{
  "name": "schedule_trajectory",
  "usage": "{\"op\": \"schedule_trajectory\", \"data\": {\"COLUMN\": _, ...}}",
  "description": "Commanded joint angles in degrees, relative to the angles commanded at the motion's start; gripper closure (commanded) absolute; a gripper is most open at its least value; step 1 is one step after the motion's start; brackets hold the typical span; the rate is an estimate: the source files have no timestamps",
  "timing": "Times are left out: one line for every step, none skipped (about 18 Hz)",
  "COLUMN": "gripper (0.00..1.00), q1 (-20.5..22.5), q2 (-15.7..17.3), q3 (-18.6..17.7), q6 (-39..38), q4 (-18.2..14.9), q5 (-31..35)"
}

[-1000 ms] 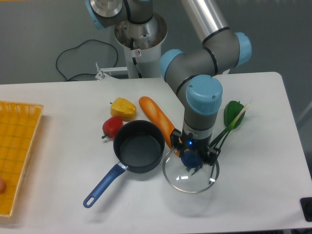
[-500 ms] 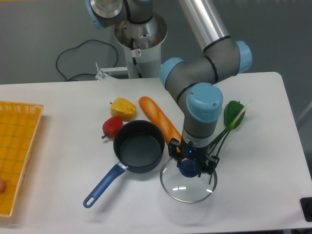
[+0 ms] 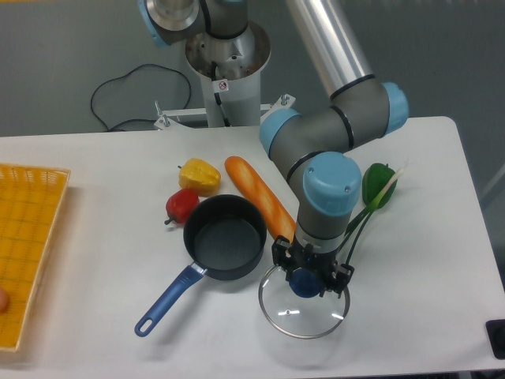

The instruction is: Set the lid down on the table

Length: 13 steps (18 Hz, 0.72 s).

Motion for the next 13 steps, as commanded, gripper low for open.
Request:
{"op": "schedule_trajectory", "data": {"gripper": 0.34, "q1": 0.0, "q2": -0.1, "q3": -0.1, "q6": 0.0, "q4": 0.0, "q5": 0.0}}
{"op": "schedule_trajectory", "data": {"gripper": 0.34, "q1": 0.0, "q2": -0.3, "q3": -0.3, "q6": -0.1, "q4": 0.0, "q5": 0.0}}
{"op": "schedule_trajectory", "data": {"gripper": 0.34, "q1": 0.0, "q2": -0.4, "q3": -0.3, "q6": -0.3, "q4": 0.0, "q5": 0.0}}
{"op": "schedule_trajectory", "data": {"gripper": 0.34, "q1": 0.0, "q2": -0.4, "q3": -0.4, "q6": -0.3, "q4": 0.0, "q5": 0.0}}
{"op": "schedule_trajectory", "data": {"gripper": 0.34, "q1": 0.0, "q2": -0.4, "q3": -0.4, "q6": -0.2, "q4": 0.0, "q5": 0.0}}
{"op": "schedule_trajectory", "data": {"gripper": 0.34, "q1": 0.0, "q2": -0.4, "q3": -0.4, "q6": -0.2, "q4": 0.0, "q5": -0.1}}
{"op": "schedule_trajectory", "data": {"gripper": 0.34, "q1": -0.1, "q2": -0.4, "q3": -0.4, "q6": -0.3, "q4": 0.0, "q5": -0.1}}
{"op": "schedule_trajectory", "data": {"gripper": 0.34, "q1": -0.1, "q2": -0.5, "q3": -0.4, "q6": -0.4, "q4": 0.0, "q5": -0.2}}
{"op": "schedule_trajectory", "data": {"gripper": 0.34, "q1": -0.1, "q2": -0.8, "q3": -0.4, "q6": -0.5, "q4": 0.0, "q5": -0.2}}
{"op": "schedule_trajectory", "data": {"gripper": 0.34, "q1": -0.2, "q2": -0.9, "q3": -0.4, "q6": -0.5, "q4": 0.0, "q5": -0.2}}
{"op": "schedule_trajectory", "data": {"gripper": 0.34, "q1": -0.3, "q2": -0.9, "q3": -0.4, "q6": -0.5, "q4": 0.0, "q5": -0.2}}
{"op": "schedule_trajectory", "data": {"gripper": 0.33, "q1": -0.4, "q2": -1.0, "q3": -0.4, "q6": -0.6, "q4": 0.0, "q5": -0.3}}
{"op": "schedule_trajectory", "data": {"gripper": 0.33, "q1": -0.8, "q2": -1.1, "q3": -0.4, "q6": -0.7, "q4": 0.0, "q5": -0.2}}
